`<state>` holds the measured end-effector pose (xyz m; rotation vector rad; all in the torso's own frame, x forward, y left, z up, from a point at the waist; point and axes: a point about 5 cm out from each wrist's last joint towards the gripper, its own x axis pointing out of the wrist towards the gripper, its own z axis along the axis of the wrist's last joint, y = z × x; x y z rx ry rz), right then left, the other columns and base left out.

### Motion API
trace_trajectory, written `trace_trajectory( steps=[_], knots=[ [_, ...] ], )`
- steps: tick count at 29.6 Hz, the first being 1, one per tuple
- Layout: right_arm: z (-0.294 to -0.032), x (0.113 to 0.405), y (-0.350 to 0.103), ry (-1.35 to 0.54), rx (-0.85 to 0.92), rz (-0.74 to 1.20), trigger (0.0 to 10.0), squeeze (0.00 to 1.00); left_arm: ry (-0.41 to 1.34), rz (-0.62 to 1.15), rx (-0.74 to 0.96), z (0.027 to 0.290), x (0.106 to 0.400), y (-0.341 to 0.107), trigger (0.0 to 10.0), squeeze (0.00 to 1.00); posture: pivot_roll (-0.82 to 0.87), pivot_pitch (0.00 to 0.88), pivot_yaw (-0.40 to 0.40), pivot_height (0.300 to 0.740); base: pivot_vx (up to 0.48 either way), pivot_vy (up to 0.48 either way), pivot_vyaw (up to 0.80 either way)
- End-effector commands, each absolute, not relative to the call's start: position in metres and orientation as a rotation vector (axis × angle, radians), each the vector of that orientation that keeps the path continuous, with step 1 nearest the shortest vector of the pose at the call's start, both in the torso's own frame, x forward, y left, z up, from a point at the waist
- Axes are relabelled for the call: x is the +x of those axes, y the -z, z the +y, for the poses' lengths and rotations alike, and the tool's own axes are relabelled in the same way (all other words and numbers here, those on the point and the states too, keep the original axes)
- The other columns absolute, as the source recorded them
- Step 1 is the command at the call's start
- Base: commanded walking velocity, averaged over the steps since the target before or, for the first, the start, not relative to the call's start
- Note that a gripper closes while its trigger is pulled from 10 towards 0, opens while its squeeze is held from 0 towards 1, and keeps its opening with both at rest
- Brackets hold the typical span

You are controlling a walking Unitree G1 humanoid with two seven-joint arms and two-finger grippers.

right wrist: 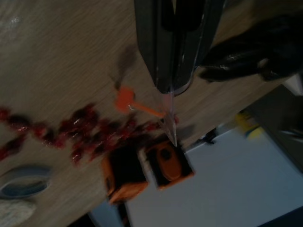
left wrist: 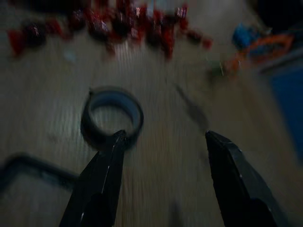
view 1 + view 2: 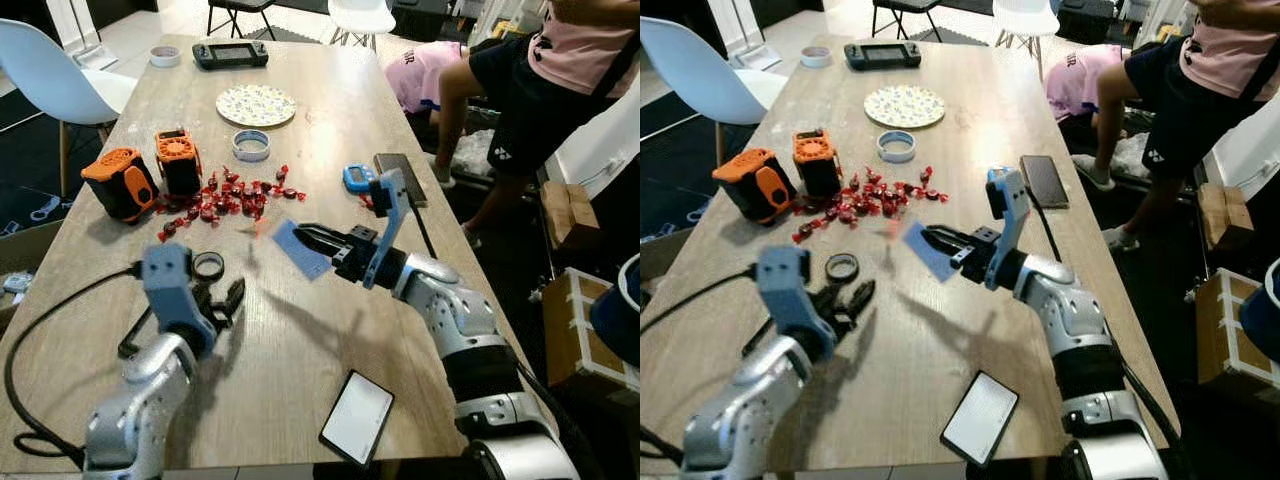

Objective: Hang keys on a hook

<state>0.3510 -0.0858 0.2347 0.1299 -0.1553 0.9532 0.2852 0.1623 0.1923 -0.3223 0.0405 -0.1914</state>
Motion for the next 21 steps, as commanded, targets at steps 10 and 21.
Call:
trace_trajectory(
  steps=[10,21],
  knots=[
    [-0.073,0.332,-0.238,-0.814,-0.066,-0.387,10.0,0.00,0.329,-0.123,-0.226,0.159,0.274,-0.231,10.0,0.00,0.17,0.195,-0.062,0.740,0.000,0.000,0.00],
    [-0.058,0.317,-0.231,-0.987,0.273,-0.310,10.0,0.00,0.390,-0.141,-0.197,0.156,0.265,-0.233,10.0,0.00,0.18,0.184,-0.073,0.740,0.000,0.000,0.00]
  ],
)
